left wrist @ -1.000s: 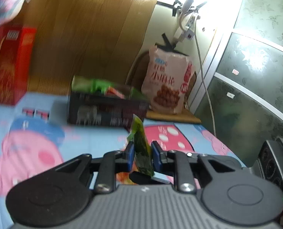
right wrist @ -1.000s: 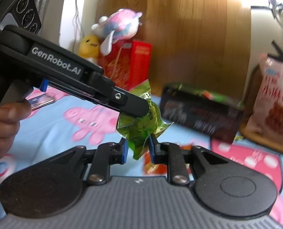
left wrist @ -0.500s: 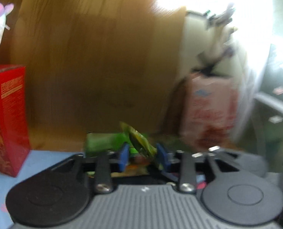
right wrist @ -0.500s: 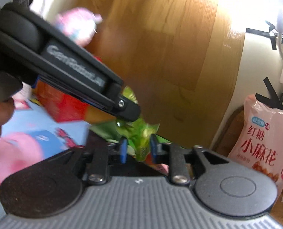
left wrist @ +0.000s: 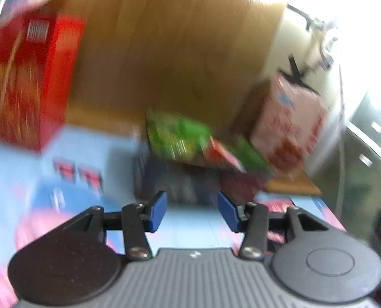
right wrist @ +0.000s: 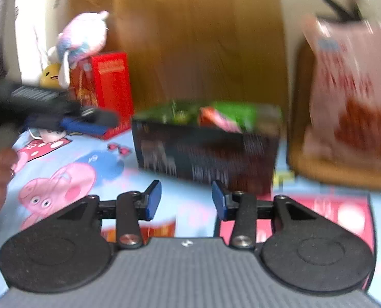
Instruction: Organize snacks
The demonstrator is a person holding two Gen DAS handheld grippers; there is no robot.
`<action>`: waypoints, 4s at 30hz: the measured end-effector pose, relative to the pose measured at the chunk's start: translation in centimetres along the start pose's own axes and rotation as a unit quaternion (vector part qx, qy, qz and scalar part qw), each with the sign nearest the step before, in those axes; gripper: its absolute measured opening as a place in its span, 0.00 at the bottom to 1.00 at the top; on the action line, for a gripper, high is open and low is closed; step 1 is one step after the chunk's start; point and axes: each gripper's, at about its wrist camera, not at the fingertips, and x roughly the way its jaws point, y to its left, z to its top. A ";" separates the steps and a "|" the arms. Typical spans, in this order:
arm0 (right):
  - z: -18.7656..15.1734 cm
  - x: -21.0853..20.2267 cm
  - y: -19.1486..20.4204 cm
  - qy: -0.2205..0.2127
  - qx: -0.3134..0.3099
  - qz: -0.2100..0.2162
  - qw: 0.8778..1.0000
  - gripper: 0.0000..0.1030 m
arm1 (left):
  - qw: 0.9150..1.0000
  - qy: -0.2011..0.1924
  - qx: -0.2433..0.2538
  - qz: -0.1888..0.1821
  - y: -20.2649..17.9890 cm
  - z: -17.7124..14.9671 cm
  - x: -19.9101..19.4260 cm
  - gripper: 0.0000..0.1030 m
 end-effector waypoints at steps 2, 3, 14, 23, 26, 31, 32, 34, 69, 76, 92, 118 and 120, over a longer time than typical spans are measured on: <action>-1.1 -0.4 0.0 0.018 0.024 0.003 1.000 0.45 | 0.999 0.028 -0.009 -0.018 -0.3 -2.4 -0.3 0.43; -1.4 -0.3 0.0 0.027 0.035 0.006 0.999 0.45 | 0.999 0.040 -0.012 -0.026 -0.5 -3.3 -0.4 0.42; -3.7 -1.7 2.3 0.056 0.121 0.071 0.989 0.35 | 0.995 0.080 -0.042 -0.031 -0.6 -7.8 -1.0 0.30; -5.0 -1.7 3.6 0.089 0.195 0.146 0.966 0.11 | 0.995 0.074 -0.046 -0.057 -0.8 -9.3 -2.6 0.15; -4.9 -1.9 4.2 0.083 0.188 0.137 0.969 0.11 | 0.994 0.078 -0.049 -0.062 -0.5 -9.7 -2.8 0.15; -5.3 -2.2 3.6 0.078 0.214 0.140 0.964 0.13 | 0.996 0.053 -0.056 -0.051 0.6 -9.5 -4.5 0.17; -5.4 -2.2 3.4 0.078 0.221 0.141 0.962 0.13 | 0.996 0.045 -0.059 -0.049 0.9 -9.3 -4.9 0.18; -5.5 -2.1 3.0 0.080 0.238 0.146 0.957 0.13 | 0.996 0.036 -0.068 -0.041 1.7 -8.9 -5.3 0.18; -6.4 -1.4 -1.0 0.060 0.405 0.212 0.887 0.13 | 0.984 0.046 -0.141 -0.101 5.0 -8.0 -3.2 0.56; -5.2 -2.7 -1.5 0.034 0.408 0.246 0.879 0.13 | 0.985 0.052 -0.115 -0.119 2.3 -6.0 -2.2 0.40; 6.7 3.8 -5.4 -0.038 0.266 0.139 0.953 0.14 | 0.999 0.016 -0.029 -0.041 -1.1 8.8 8.8 0.40; -3.4 -4.0 2.3 -0.099 0.157 -0.066 0.980 0.76 | 0.981 0.018 0.080 0.177 -6.3 -2.9 1.2 0.53; -4.3 -4.6 3.0 -0.083 0.163 -0.057 0.982 0.76 | 0.979 0.034 0.075 0.187 -6.3 -4.7 1.0 0.53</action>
